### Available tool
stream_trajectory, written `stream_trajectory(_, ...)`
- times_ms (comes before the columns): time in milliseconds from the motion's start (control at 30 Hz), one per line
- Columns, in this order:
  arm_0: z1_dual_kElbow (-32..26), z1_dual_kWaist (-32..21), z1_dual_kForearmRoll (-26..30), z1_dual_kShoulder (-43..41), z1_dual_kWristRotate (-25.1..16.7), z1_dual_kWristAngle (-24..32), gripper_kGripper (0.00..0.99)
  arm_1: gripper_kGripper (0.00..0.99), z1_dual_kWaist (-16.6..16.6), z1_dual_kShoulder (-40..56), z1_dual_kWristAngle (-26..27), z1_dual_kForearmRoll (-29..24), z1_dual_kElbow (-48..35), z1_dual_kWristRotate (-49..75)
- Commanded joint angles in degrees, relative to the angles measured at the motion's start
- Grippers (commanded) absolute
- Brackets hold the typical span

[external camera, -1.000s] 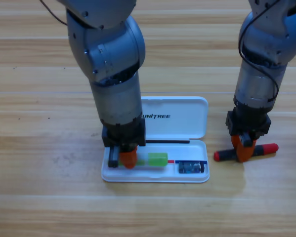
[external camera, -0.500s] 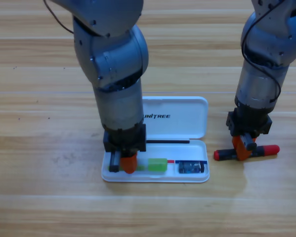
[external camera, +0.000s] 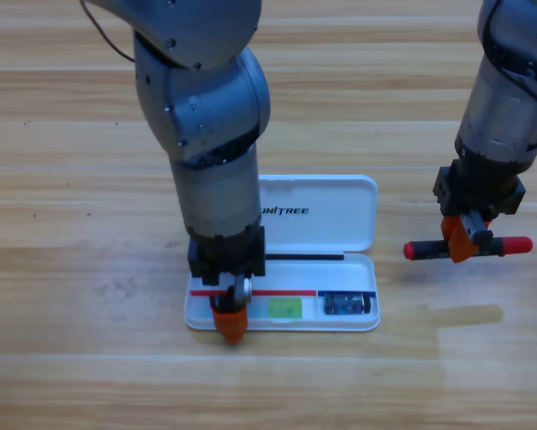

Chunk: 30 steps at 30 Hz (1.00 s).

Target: Clean up eraser and pencils

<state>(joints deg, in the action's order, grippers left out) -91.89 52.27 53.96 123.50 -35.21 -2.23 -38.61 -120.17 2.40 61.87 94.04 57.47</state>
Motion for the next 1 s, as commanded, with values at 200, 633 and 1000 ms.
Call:
stream_trajectory(200, 1.5, -2.0, 3.9, -7.5, 1.3, -1.4, 0.990, 0.000, -4.8, 1.3, -0.5, 1.2, 1.2, -2.9)
stream_trajectory(633, 16.4, -28.2, 1.4, -24.3, -5.6, 5.7, 0.990, 0.000, -12.9, -10.1, 0.6, 7.1, 17.9, -11.0)
stream_trajectory(1000, 23.4, -28.4, -3.6, -23.2, -5.7, 7.9, 0.990, 0.000, -15.5, -18.1, 0.4, 8.7, 29.1, -14.3)
